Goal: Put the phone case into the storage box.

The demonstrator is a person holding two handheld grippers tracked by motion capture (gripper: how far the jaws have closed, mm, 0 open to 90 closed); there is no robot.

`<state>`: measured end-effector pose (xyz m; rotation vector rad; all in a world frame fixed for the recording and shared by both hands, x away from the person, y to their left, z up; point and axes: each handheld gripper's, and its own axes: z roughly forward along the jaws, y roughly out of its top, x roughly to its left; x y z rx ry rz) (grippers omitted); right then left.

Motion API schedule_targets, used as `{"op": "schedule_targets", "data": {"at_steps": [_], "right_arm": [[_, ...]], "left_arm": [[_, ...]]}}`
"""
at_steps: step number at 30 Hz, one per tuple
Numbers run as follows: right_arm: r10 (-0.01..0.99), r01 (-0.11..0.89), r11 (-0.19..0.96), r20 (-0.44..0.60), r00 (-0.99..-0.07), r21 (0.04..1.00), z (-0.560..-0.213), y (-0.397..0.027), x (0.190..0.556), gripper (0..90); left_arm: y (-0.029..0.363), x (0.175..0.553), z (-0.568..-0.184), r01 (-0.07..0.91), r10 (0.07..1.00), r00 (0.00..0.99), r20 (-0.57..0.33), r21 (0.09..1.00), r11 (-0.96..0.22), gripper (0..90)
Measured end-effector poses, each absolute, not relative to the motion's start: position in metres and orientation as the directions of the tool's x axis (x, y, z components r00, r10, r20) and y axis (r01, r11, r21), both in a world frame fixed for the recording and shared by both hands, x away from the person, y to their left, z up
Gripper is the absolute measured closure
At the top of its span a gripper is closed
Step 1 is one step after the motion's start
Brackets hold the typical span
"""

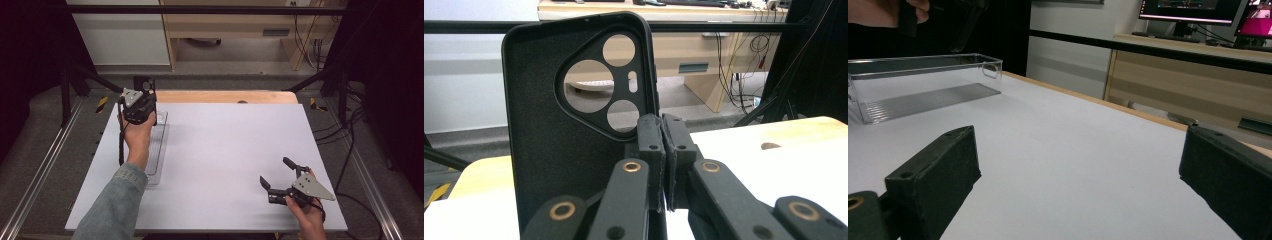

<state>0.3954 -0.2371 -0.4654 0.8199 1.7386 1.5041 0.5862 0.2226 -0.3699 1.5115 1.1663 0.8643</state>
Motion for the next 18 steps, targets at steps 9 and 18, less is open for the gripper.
{"op": "schedule_targets", "data": {"at_steps": [9, 18], "right_arm": [[0.819, 0.027, 0.132, -0.094, -0.566, 0.991, -0.466, -0.237, 0.395, 3.2], [0.819, 0.028, 0.131, -0.093, -0.566, 0.991, -0.466, -0.237, 0.396, 3.2]], "left_arm": [[0.225, 0.589, -0.378, 0.267, 0.958, 0.282, -0.047, 0.963, -0.031, 87.7], [0.226, 0.596, -0.384, 0.298, 0.954, 0.295, -0.055, 0.954, -0.037, 87.7]]}}
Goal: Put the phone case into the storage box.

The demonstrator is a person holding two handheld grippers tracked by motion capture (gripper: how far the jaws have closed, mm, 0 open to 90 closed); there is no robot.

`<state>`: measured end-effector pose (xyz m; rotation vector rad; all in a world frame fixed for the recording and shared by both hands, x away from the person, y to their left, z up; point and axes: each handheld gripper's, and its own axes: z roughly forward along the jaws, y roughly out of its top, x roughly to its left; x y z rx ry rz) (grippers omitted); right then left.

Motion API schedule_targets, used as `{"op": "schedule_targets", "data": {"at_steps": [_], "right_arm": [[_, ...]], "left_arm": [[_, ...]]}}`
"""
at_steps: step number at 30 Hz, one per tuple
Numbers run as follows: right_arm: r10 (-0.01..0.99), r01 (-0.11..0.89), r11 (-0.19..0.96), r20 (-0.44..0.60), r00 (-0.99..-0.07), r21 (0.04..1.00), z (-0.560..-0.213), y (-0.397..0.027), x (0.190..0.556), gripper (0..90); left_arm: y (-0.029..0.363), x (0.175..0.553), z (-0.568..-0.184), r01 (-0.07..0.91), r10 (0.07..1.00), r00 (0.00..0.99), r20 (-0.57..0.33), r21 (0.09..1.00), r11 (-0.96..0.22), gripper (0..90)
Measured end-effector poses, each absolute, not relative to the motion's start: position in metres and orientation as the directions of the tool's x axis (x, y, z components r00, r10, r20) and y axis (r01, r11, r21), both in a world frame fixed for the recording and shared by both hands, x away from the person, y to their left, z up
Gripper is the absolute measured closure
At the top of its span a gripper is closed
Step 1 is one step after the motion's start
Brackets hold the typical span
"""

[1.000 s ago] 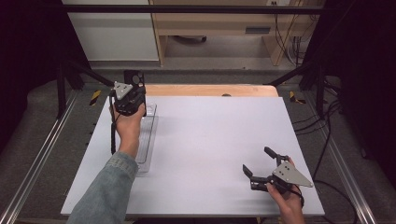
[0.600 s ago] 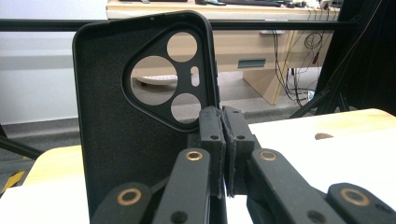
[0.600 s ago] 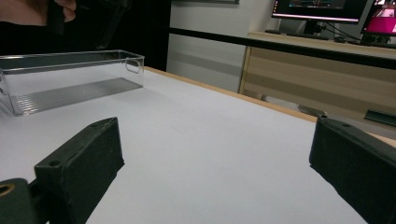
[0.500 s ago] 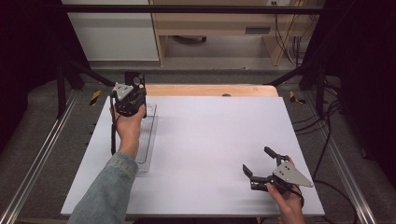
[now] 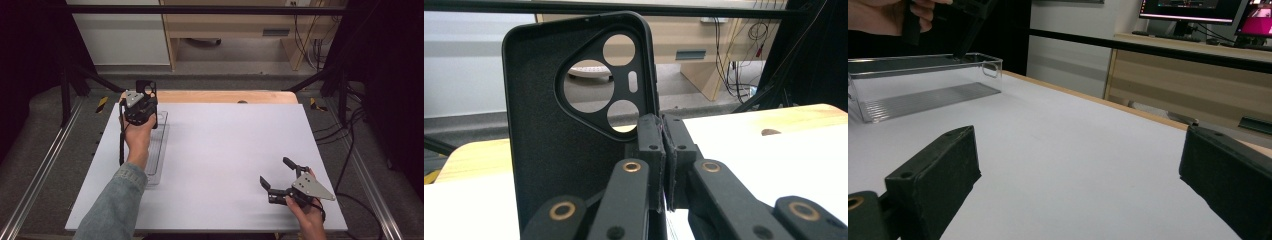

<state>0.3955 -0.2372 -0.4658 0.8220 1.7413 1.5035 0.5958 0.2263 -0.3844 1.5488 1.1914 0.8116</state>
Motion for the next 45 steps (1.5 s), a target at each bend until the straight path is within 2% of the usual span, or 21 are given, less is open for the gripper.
{"op": "schedule_targets", "data": {"at_steps": [45], "right_arm": [[0.819, 0.033, 0.134, -0.092, -0.566, 0.99, -0.466, -0.237, 0.396, 3.3]], "left_arm": [[0.222, 0.607, -0.4, 0.334, 0.954, 0.293, -0.067, 0.942, -0.036, 87.7]]}}
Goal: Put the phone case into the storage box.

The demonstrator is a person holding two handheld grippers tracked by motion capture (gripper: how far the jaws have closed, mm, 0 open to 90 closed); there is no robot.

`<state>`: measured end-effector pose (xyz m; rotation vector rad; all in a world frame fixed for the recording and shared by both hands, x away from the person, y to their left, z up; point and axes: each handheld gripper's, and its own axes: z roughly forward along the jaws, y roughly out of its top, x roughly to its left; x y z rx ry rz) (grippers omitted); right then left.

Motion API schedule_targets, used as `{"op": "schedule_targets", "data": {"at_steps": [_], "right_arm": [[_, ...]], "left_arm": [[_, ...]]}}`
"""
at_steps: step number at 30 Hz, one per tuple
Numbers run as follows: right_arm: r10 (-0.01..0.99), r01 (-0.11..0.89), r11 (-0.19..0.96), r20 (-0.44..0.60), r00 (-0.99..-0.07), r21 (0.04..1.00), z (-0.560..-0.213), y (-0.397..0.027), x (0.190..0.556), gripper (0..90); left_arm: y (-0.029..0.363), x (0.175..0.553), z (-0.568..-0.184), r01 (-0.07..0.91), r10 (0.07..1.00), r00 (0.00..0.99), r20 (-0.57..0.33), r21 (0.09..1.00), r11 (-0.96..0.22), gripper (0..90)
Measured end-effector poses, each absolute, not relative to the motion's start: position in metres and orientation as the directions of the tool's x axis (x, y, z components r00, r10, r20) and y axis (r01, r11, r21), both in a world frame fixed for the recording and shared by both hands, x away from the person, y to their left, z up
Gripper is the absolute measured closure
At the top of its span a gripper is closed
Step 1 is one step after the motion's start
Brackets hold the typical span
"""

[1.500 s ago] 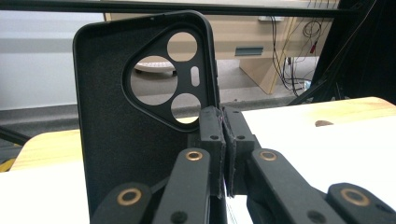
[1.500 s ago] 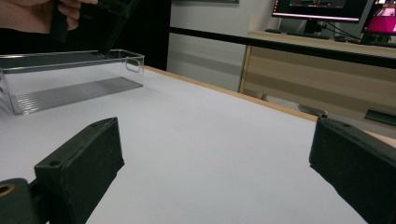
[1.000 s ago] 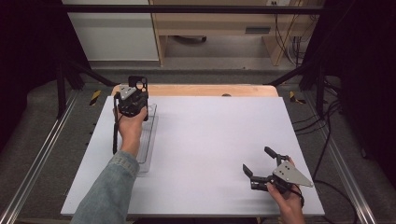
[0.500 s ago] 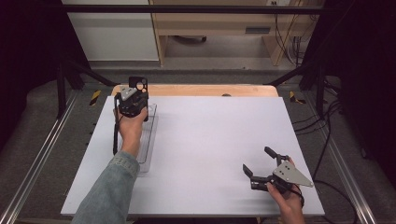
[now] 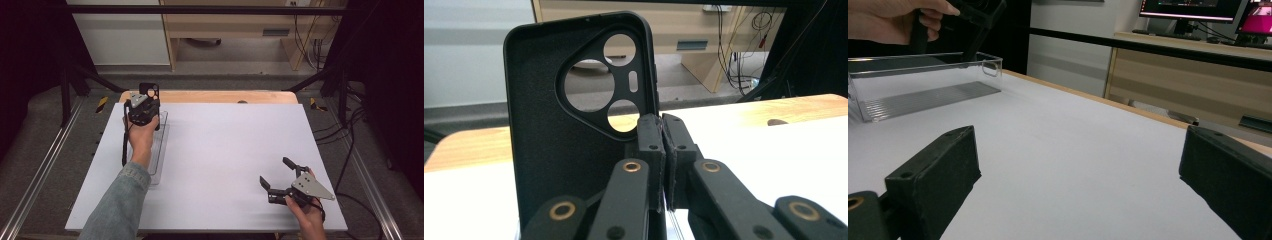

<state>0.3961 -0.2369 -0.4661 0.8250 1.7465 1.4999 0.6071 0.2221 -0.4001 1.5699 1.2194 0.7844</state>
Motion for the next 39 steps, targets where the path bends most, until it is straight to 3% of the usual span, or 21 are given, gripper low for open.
{"op": "schedule_targets", "data": {"at_steps": [39], "right_arm": [[0.822, 0.032, 0.119, -0.08, -0.564, 0.992, -0.4653, -0.2387, 0.396, 3.2]], "left_arm": [[0.2214, 0.6103, -0.4081, 0.383, 0.956, 0.29, -0.047, 0.921, -0.071, 87.7]]}}
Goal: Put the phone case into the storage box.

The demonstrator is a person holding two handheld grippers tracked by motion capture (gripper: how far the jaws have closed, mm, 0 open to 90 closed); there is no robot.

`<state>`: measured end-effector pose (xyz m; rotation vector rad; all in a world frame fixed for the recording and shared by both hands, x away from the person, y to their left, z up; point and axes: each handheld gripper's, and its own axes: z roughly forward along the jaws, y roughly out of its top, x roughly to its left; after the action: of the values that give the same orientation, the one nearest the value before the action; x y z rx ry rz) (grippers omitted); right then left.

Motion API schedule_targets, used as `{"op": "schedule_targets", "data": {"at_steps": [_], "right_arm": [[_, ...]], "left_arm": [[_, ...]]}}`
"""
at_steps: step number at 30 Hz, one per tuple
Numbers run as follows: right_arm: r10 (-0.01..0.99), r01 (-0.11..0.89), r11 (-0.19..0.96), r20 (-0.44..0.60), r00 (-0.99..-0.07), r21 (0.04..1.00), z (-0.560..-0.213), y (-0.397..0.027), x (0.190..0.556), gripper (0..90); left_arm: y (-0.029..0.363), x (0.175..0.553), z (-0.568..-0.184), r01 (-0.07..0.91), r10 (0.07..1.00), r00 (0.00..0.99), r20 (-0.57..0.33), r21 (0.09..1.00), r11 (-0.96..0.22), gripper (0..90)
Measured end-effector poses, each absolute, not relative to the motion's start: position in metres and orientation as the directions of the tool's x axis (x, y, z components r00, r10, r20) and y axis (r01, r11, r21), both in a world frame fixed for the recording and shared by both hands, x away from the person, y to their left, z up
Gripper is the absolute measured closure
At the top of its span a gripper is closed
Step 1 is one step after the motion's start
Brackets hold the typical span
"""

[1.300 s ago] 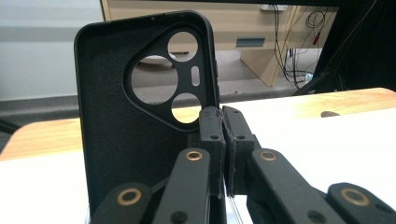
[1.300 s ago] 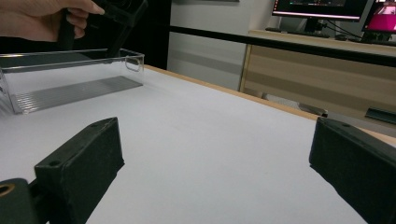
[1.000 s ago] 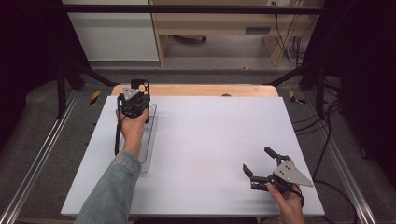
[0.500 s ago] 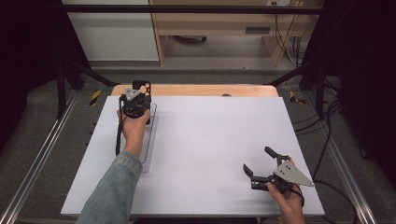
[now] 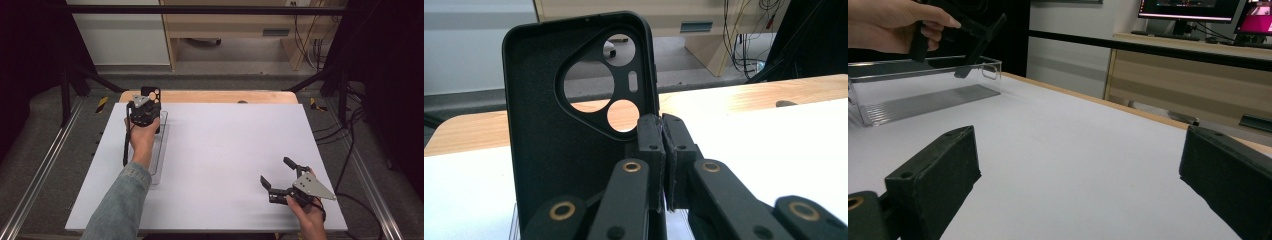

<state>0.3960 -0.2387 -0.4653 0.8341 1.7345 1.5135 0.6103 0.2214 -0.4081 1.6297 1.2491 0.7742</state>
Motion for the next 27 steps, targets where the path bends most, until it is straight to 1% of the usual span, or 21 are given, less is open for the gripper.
{"op": "schedule_targets", "data": {"at_steps": [17, 27], "right_arm": [[0.822, 0.028, 0.112, -0.077, -0.564, 0.993, -0.4638, -0.2405, 0.3954, 3.1], [0.821, 0.03, 0.114, -0.077, -0.565, 0.993, -0.4642, -0.2408, 0.396, 3.1]], "left_arm": [[0.2181, 0.6138, -0.4113, 0.401, 0.958, 0.286, -0.027, 0.911, -0.094, 87.7], [0.2187, 0.6181, -0.4163, 0.425, 0.958, 0.281, -0.05, 0.902, -0.078, 87.6]]}}
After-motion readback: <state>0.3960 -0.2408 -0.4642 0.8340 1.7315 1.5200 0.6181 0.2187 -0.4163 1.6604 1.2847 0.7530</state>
